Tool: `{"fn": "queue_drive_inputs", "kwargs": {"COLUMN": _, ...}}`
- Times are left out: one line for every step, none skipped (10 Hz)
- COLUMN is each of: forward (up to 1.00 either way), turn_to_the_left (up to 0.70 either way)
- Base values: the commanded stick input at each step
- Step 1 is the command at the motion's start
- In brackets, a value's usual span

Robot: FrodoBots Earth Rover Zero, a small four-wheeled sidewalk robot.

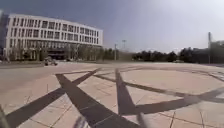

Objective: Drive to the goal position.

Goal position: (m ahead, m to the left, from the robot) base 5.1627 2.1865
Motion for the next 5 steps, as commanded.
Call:
{"fn": "queue_drive_inputs", "kwargs": {"forward": 1.00, "turn_to_the_left": 0.20}}
{"fn": "queue_drive_inputs", "kwargs": {"forward": 1.00, "turn_to_the_left": 0.40}}
{"fn": "queue_drive_inputs", "kwargs": {"forward": 1.00, "turn_to_the_left": 0.40}}
{"fn": "queue_drive_inputs", "kwargs": {"forward": 1.00, "turn_to_the_left": 0.40}}
{"fn": "queue_drive_inputs", "kwargs": {"forward": 1.00, "turn_to_the_left": 0.28}}
